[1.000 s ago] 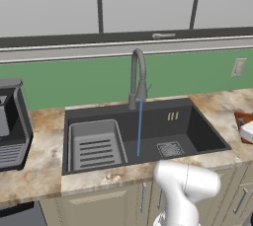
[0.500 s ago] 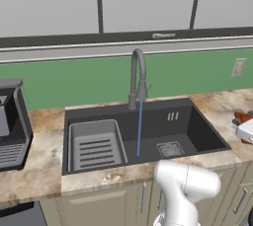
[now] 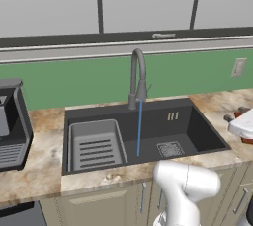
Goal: Pick the mango from the sink and place it on the cutting board to airdry. Then turn off the sink faucet.
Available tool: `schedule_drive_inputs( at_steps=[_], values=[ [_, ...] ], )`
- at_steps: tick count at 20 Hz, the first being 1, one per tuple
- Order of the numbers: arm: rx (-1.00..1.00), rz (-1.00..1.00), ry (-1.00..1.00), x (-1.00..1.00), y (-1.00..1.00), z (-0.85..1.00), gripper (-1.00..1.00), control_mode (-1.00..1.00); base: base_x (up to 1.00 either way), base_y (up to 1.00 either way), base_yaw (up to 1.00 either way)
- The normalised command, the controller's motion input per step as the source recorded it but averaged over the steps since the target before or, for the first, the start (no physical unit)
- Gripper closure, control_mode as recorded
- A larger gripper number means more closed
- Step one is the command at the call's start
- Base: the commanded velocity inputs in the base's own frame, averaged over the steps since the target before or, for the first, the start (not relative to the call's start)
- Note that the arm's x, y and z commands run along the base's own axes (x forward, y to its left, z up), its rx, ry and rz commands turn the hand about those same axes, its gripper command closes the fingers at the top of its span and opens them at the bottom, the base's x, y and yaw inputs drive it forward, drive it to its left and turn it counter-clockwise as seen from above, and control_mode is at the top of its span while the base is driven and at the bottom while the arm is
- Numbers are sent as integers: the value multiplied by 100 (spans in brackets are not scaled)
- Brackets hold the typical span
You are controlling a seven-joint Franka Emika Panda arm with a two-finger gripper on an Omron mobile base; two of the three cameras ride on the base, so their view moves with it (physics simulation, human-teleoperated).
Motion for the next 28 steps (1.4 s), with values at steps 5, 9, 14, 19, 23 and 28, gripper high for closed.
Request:
schedule_drive_inputs(
  at_steps=[5,9,14,19,23,28],
  values=[
    [0,0,0,36,33,-8,-100,-100,0,0,0],
    [0,0,3,44,22,-25,-100,-100,0,0,0],
    [0,0,3,50,30,-26,-100,-100,0,0,0],
    [0,0,1,50,18,-21,-100,-100,0,0,0],
    [0,0,0,35,-4,-15,-100,-100,0,0,0],
    [0,0,0,35,-2,-13,-100,-100,0,0,0]
  ],
)
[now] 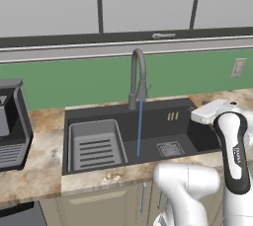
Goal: Pick the mango from the sink and place it on the cutting board to airdry. Then turn off the sink faucet.
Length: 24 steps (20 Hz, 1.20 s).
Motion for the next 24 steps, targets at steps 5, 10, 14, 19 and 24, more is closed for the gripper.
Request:
schedule_drive_inputs(
  at_steps=[5,10,14,19,24],
  values=[
    [1,0,0,35,0,-4,-100,-100,0,0,0],
    [0,1,0,28,0,0,-100,-100,0,0,0],
    [0,6,0,14,0,-3,-100,-100,0,0,0],
    [0,11,0,8,4,-10,-100,-100,0,0,0],
    [0,9,0,13,14,-13,-100,-100,0,0,0]
  ],
)
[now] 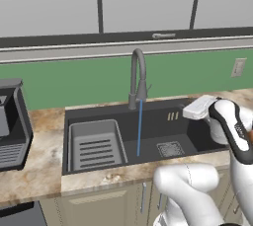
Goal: Pick the mango from the sink and place it on the cutting board to airdry. Then turn off the sink faucet.
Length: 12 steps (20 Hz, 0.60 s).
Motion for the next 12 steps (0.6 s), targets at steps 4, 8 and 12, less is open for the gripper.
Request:
schedule_drive_inputs(
  at_steps=[4,8,12],
  values=[
    [0,1,0,22,19,-5,-100,-100,0,0,0],
    [1,-1,0,32,9,-3,-100,-100,0,0,0],
    [1,-2,0,33,0,-5,-100,-100,0,0,0]
  ],
)
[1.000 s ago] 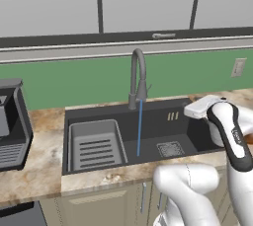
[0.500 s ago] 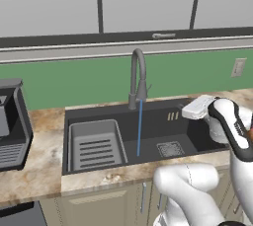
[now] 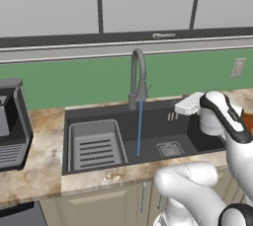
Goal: Pick the mango from the sink and place it on the cutting board to airdry. Then turn off the sink faucet.
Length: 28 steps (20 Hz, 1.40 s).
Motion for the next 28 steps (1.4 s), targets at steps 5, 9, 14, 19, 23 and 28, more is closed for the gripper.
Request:
schedule_drive_inputs(
  at_steps=[5,9,14,19,23,28],
  values=[
    [1,0,0,33,0,-10,-100,-100,0,0,0],
    [0,0,0,31,0,-10,-100,-100,0,0,0],
    [0,0,0,31,0,-4,-100,-100,0,0,0],
    [0,0,0,21,0,-3,-100,-100,0,0,0],
    [0,0,0,17,0,-6,-100,-100,0,0,0],
    [0,0,0,14,0,-14,-100,-100,0,0,0]
  ],
)
